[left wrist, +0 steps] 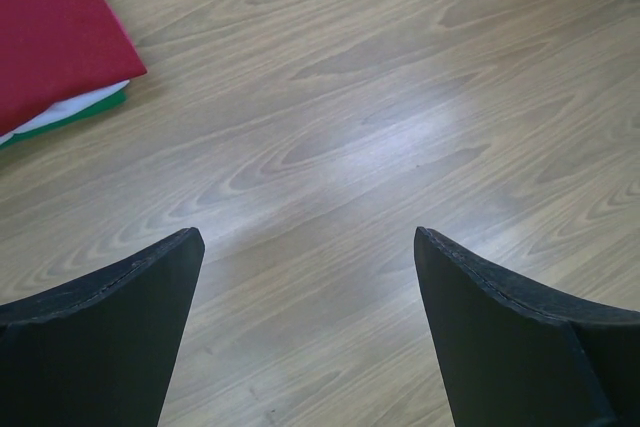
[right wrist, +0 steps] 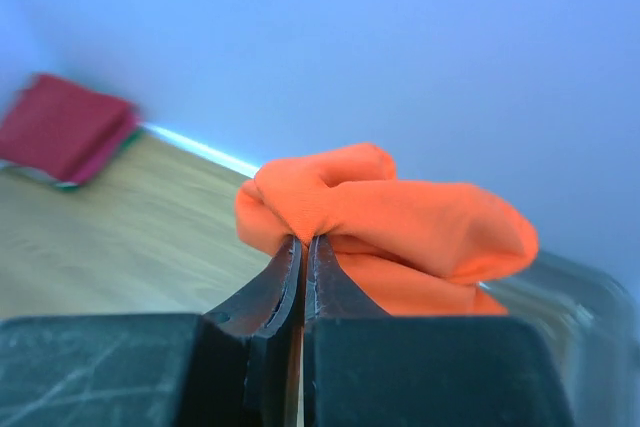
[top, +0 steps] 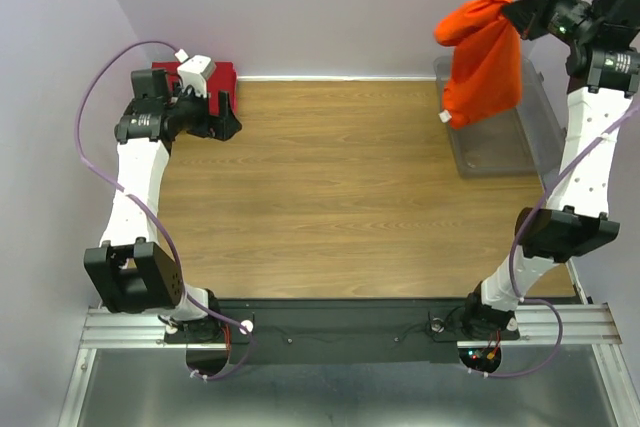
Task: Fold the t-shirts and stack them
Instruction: Grab the tshirt from the pile, then move the tshirt to the center of the board
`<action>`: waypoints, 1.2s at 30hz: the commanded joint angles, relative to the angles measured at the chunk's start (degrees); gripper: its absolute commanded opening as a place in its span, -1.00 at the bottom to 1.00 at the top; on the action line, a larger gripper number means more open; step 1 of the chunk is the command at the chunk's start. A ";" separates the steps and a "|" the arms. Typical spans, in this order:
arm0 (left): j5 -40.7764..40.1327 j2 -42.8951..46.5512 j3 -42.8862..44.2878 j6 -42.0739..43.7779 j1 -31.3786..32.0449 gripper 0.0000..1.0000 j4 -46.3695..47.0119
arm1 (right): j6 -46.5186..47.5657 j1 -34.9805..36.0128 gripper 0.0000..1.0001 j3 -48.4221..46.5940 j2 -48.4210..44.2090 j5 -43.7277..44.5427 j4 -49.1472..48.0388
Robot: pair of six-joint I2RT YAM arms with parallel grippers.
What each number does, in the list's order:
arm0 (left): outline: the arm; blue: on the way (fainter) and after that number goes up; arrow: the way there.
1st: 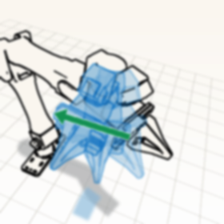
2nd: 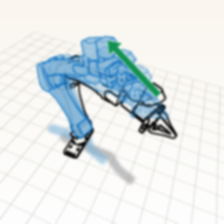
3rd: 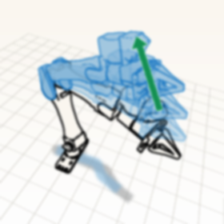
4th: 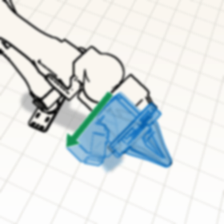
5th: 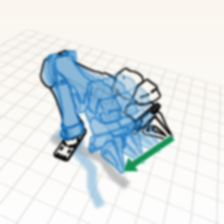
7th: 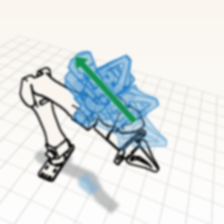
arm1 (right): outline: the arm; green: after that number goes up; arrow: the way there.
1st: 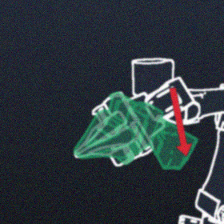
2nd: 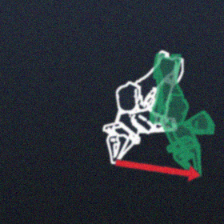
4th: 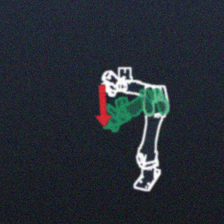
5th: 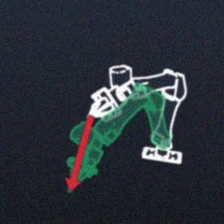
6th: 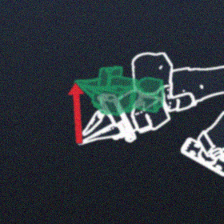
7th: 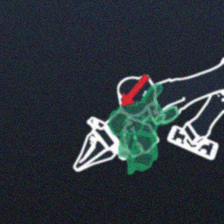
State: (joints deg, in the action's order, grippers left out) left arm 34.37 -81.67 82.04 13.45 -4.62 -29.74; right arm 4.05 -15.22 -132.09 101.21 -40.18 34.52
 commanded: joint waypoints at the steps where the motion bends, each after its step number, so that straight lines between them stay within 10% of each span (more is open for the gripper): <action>1: 6.14 2.30 4.09 0.26 -1.26 0.96 -0.76 | -8.17 5.63 -0.99 -2.99 -3.12 -13.07 -3.84; 10: 8.34 4.41 2.43 -0.09 -2.76 0.97 0.20 | -8.19 22.59 -0.87 10.16 -7.34 -9.05 -9.12; 13: 8.61 4.76 0.32 -0.27 -2.76 0.97 0.82 | -6.17 26.72 0.52 20.25 -6.12 -4.13 -8.86; 15: 8.43 5.20 -1.34 0.08 -2.85 0.97 1.43 | -6.51 27.09 0.99 23.36 -3.31 -2.62 -8.42; 26: 7.04 14.16 -14.70 36.87 1.62 0.67 -13.13 | 10.45 27.09 0.72 55.34 -14.01 3.54 7.22; 36: -6.77 12.70 -31.15 34.98 36.42 0.40 -3.68 | 8.78 28.41 0.38 69.07 -7.97 -3.94 7.15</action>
State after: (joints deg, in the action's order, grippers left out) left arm 31.70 -66.11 52.03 48.64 27.49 -38.79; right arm 12.84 12.12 -63.72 87.50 -40.93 44.21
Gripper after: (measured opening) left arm 0.717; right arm 0.698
